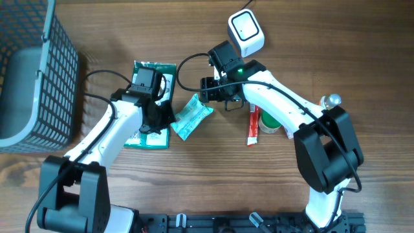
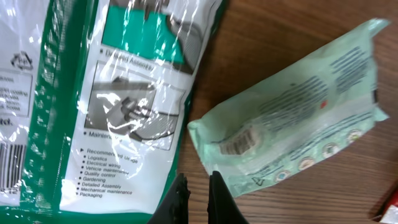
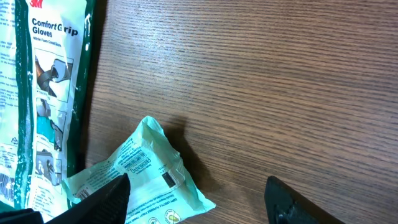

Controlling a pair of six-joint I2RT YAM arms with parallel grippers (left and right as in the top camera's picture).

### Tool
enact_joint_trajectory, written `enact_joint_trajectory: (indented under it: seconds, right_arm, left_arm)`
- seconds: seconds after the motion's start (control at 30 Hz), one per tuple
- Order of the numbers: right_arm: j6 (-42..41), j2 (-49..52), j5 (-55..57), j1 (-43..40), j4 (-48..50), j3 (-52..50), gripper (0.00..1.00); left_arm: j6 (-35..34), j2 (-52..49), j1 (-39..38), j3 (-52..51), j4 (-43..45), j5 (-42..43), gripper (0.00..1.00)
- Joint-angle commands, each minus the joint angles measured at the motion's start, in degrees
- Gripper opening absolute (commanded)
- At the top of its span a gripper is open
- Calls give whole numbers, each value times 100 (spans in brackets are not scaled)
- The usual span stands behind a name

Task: Scan the item barcode

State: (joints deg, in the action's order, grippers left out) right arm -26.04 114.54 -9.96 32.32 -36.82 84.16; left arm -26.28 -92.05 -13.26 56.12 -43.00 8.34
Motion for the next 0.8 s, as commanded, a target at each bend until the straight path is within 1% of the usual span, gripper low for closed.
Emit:
enact_joint_trajectory:
  seconds: [0.0,0.13,0.33,0.37,0.4,0.43,0.47,0.5,0.53,0.6,0.63,0.67,0.7,0.73,0.77]
  right_arm:
    - [96,46,136,-4,120,-120,70]
    - [96,48,79,-2,444,-411,71]
    - [92,48,-66,-4,463,-544,71]
    - [72,48,-63,-4,452,-595,68]
    - [48,48,-63,-4,393,-619,57]
    - [4,48,-63,-4,319,-629,42]
    - [-131,44,-63,-4,238,-629,32]
    - [-186,17,-61,-4,203,-629,29]
    - [-188,-20,-63,-4,181,-627,29]
    - [-179,-114,-61,-4,107,-627,30]
    - [-164,-175,-61,-4,42,-627,33]
    - [-94,-208,-61,-4,24,-627,40]
    - [-85,-208,-28,-4,7,-627,59]
    - [-74,-203,92,-7,-4,-627,67]
    - [-74,-203,249,-7,-37,-629,71]
  left_arm:
    - [-127,-76,-20,-184,251,-94,4]
    - [-273,-164,-20,-361,516,-42,4]
    - [-278,-529,-205,-382,833,144,4]
    - [-275,-595,-286,-382,929,144,4]
    - [-275,-627,-348,-382,1003,144,4]
    - [-275,-669,-415,-382,1104,142,4]
    - [-273,-706,-494,-382,1220,142,4]
    - [-273,-732,-546,-382,1303,142,5]
    - [-273,-756,-592,-382,1384,140,4]
    - [-267,-780,-640,-382,1521,105,5]
    - [-251,-782,-640,-382,1578,31,5]
    - [-251,-782,-636,-382,1611,-61,5]
    - [-251,-782,-634,-382,1628,-173,5]
    - [-249,-782,-634,-382,1635,-275,5]
    - [-232,-782,-634,-382,1635,-317,5]
